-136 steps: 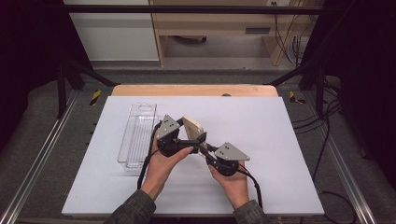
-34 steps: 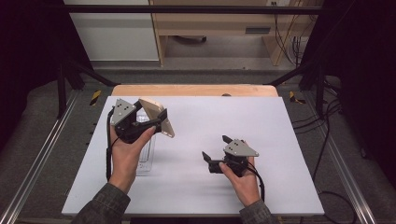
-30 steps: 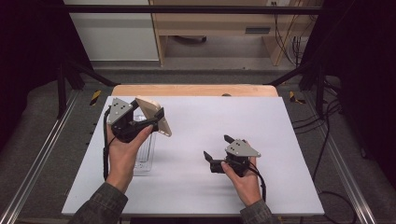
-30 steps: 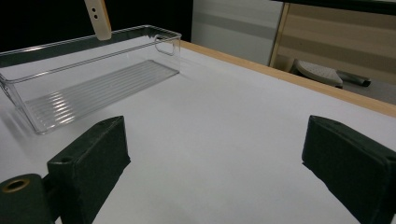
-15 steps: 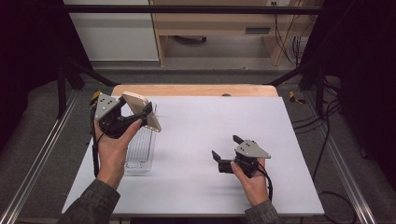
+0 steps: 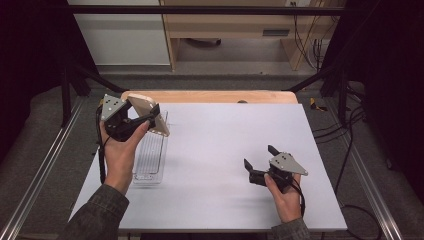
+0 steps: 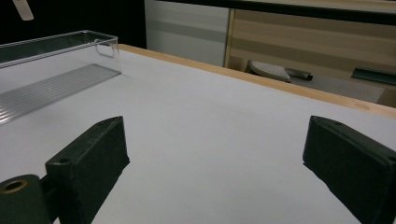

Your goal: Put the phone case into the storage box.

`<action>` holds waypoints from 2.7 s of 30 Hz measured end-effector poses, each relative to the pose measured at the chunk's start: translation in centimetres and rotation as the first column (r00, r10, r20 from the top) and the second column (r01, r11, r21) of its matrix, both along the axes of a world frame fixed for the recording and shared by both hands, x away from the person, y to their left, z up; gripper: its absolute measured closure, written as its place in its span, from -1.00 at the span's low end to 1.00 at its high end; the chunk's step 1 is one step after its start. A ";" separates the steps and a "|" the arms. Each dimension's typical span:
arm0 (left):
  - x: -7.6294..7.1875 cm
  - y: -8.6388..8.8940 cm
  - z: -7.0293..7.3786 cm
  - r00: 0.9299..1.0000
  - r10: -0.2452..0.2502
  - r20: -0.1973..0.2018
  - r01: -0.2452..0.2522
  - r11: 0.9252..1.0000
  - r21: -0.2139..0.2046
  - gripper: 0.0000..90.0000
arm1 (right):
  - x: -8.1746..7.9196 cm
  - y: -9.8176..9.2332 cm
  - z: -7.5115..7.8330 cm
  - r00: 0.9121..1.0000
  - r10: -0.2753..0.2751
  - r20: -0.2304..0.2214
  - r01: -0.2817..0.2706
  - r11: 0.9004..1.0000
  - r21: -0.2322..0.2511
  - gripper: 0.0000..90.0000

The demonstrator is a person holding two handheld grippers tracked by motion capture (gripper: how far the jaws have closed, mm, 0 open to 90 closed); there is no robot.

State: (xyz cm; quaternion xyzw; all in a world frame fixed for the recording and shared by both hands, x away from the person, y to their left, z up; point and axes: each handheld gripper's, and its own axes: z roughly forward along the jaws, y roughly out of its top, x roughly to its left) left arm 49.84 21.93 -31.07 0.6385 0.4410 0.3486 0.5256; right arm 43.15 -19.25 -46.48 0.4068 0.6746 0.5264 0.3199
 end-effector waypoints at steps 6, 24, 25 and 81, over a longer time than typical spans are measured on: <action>0.5 0.2 0.1 1.000 0.002 -0.004 -0.002 1.000 0.006 -0.75 | -0.1 -1.0 -0.4 1.000 -0.023 -0.006 0.023 0.999 0.022 -0.93; 3.3 0.3 0.1 0.998 0.056 -0.016 -0.056 0.998 0.008 -0.75 | -1.2 -3.9 -1.2 0.999 -0.006 0.032 0.005 1.000 0.029 -0.94; 3.4 0.3 0.1 0.998 0.058 -0.018 -0.058 0.998 0.008 -0.75 | -1.3 -4.1 -1.3 1.000 0.000 0.030 -0.001 0.999 0.033 -0.94; 6.5 0.5 -2.1 0.989 0.136 -0.060 -0.135 0.991 0.011 -0.75 | -2.3 -3.9 -2.0 0.982 0.168 0.087 -0.173 0.984 0.053 -0.93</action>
